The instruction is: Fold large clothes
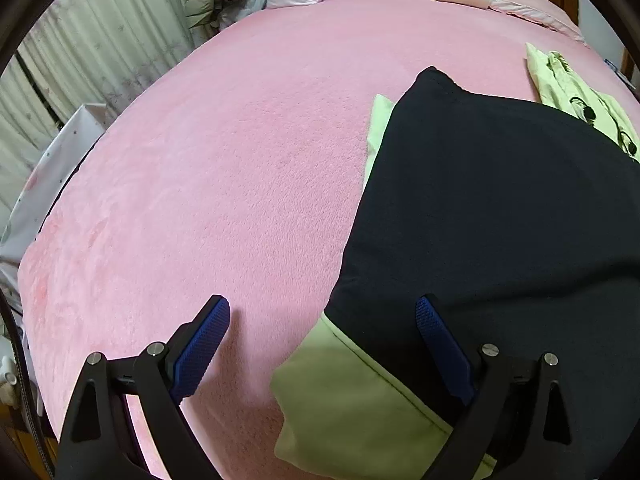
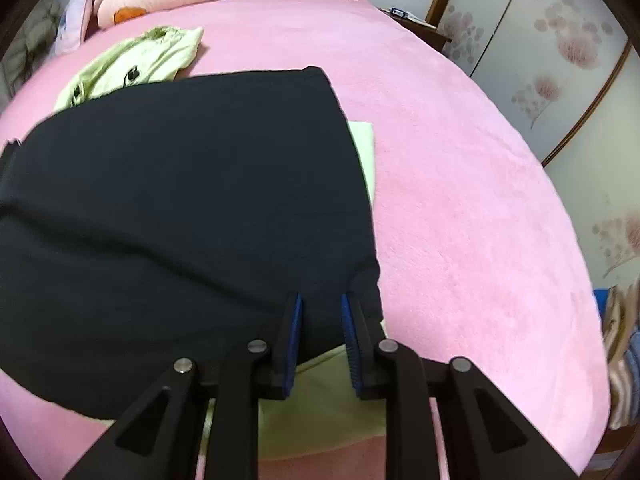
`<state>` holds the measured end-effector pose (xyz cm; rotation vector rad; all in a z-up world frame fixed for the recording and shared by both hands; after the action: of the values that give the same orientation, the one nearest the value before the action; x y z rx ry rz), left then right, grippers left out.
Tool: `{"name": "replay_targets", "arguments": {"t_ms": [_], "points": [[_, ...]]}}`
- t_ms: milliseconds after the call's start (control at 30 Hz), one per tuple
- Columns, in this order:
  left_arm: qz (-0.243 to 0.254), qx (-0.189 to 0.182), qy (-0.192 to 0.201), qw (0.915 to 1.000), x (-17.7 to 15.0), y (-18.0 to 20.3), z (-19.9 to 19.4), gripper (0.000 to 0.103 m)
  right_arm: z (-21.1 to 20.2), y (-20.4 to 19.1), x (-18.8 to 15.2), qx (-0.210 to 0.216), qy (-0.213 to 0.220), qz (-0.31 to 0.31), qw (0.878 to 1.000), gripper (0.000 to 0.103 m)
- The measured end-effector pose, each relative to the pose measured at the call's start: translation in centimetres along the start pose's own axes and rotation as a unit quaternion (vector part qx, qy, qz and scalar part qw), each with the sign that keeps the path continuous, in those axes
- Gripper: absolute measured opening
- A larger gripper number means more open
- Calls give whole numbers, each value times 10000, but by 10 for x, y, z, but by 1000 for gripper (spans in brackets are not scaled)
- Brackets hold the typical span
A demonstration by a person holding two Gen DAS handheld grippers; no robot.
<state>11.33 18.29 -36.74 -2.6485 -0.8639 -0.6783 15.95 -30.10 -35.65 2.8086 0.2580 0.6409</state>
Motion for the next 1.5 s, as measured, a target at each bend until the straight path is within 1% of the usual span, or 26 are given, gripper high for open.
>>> {"name": "replay_targets", "arguments": {"t_ms": [133,200,233,300,400,533,667,767,833,900,1033,1167,1267,1333,1400,1500], "points": [[-210,-65,-146,9997,2,-3,-3,94,-2,2,0,145,-67,257,9995,26],[-209,-70,-207,9995,0,-8,-9,94,-3,1,2,212,-110,240,9994,30],[-169,-51,-260,9995,0,-6,-12,94,-5,1,4,290,-157,190,9993,34],[-110,-55,-339,9993,5,-9,-17,94,-10,0,11,382,-193,192,9989,35],[-24,-146,-367,9992,18,-7,-41,94,-35,1,23,598,-20,321,9977,35],[38,-492,-422,9979,40,0,-88,94,-79,2,47,860,295,344,9953,35],[147,-712,-464,9963,55,13,-129,94,-120,1,74,1180,535,313,9911,35],[248,-862,-442,9950,63,27,-157,94,-147,0,94,1334,697,258,9883,35],[311,-945,-428,9941,75,28,-169,94,-161,1,105,1390,776,215,9870,35],[393,-990,-424,9934,82,38,-183,94,-176,2,117,1457,876,171,9853,35],[521,-1104,-320,9920,104,51,-210,94,-206,5,147,1653,1082,134,9802,35],[579,-1407,-130,9883,140,62,-241,94,-234,6,182,1786,1310,43,9752,35],[632,-1692,56,9835,167,73,-263,94,-252,6,210,1917,1519,-27,9696,35],[707,-1819,208,9805,185,82,-275,94,-258,5,228,1960,1619,-32,9671,35],[781,-1857,361,9788,203,94,-284,94,-261,5,248,2036,1691,9,9643,37],[821,-1965,351,9764,225,112,-286,94,-256,2,280,2111,1731,32,9620,41]]}}
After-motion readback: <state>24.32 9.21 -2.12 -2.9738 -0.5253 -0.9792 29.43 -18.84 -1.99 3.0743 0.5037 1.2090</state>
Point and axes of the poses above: each gripper's, at about its wrist camera, not at the fingertips, and z roughly the way its jaws point, y to its right, x to its top, the point moved 3 cm from there along z, roughly the way its jaws point, and after that the axes turned 11 degrees about -z, right-handed, at the moved point
